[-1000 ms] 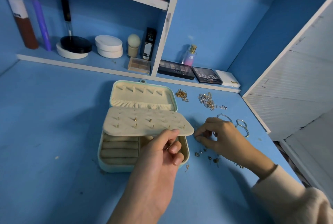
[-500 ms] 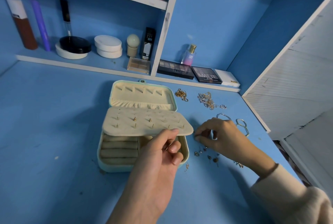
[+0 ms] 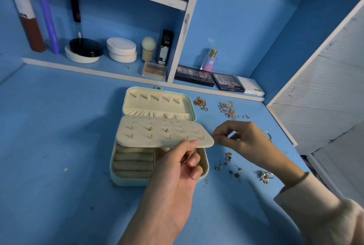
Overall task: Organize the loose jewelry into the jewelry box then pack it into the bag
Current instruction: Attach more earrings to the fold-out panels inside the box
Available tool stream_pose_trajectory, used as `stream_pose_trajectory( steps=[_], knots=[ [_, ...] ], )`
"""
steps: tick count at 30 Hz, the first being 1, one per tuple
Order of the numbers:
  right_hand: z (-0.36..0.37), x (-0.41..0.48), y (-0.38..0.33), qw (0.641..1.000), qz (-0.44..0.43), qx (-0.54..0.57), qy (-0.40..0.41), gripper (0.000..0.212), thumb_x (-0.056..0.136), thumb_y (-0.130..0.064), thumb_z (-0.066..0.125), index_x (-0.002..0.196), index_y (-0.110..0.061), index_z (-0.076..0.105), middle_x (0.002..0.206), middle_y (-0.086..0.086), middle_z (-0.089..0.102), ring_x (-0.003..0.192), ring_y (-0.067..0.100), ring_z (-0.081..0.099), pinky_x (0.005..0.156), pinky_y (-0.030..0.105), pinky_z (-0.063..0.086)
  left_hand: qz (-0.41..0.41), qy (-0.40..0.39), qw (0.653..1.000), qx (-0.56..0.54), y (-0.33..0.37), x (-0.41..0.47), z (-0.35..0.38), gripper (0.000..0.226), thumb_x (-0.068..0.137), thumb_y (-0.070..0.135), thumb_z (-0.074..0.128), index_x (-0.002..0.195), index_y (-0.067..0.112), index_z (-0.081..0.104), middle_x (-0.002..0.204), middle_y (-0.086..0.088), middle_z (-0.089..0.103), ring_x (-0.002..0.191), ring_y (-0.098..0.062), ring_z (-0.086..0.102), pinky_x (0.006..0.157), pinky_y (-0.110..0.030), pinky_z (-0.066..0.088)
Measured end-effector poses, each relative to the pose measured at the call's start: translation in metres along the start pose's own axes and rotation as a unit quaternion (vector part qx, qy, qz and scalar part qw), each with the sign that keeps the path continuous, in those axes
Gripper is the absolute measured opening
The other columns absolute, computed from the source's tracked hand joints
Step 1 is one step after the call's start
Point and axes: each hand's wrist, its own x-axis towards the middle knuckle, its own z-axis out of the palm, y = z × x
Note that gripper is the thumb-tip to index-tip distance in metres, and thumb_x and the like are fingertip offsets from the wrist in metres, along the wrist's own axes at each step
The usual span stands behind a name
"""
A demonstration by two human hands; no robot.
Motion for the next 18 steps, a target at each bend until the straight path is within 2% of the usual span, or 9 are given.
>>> stream_pose_trajectory(
  steps=[6,10,12,14,18],
  knots=[
    [0.008,-0.001,0.007,0.995,-0.042,-0.088,-0.024,0.025,0.079,-0.009,0.072,0.073,-0.032,0.066,0.069,-0.011,0.057,0.064,0.002,0.053,0.061,0.009,0.037,-0.003,-0.002,1.000,0.000,0.000,0.000,0.000,0.020,0.082,-0.001,0.056,0.073,0.016,0.048,0.065,0.004,0.040,0.048,-0.006,0.033,0.038,-0.016,0.025],
    [0.013,-0.007,0.017,0.986,-0.076,-0.147,0.005,0.011,0.077,-0.011,0.075,0.077,-0.022,0.074,0.065,-0.011,0.051,0.069,0.003,0.050,0.063,0.005,0.034,-0.002,-0.005,1.000,-0.004,0.000,0.000,0.000,0.022,0.082,-0.001,0.056,0.074,0.018,0.047,0.065,0.004,0.041,0.048,-0.007,0.033,0.038,-0.016,0.025],
    [0.013,-0.009,0.019,0.981,-0.094,-0.167,0.020,0.006,0.075,-0.018,0.073,0.079,-0.022,0.075,0.062,-0.016,0.047,0.069,0.002,0.047,0.063,0.005,0.033,-0.003,-0.006,1.000,-0.004,0.000,0.000,-0.001,0.022,0.082,-0.001,0.056,0.073,0.018,0.048,0.065,0.004,0.041,0.048,-0.007,0.033,0.038,-0.016,0.025],
    [0.013,-0.010,0.021,0.979,-0.100,-0.177,0.028,0.008,0.074,-0.022,0.070,0.079,-0.022,0.076,0.061,-0.019,0.043,0.069,0.001,0.045,0.063,0.005,0.033,-0.005,-0.008,1.000,-0.005,0.000,0.000,-0.001,0.022,0.082,0.000,0.056,0.070,0.017,0.049,0.065,0.003,0.041,0.048,-0.007,0.033,0.037,-0.016,0.026],
    [0.013,-0.011,0.021,0.980,-0.086,-0.177,0.025,0.009,0.075,-0.014,0.076,0.081,-0.021,0.077,0.063,-0.015,0.047,0.068,0.006,0.046,0.063,0.008,0.035,-0.006,-0.008,1.000,-0.003,0.000,0.000,-0.001,0.021,0.082,0.000,0.056,0.069,0.016,0.050,0.065,0.003,0.041,0.049,-0.007,0.033,0.037,-0.016,0.026]
  ],
)
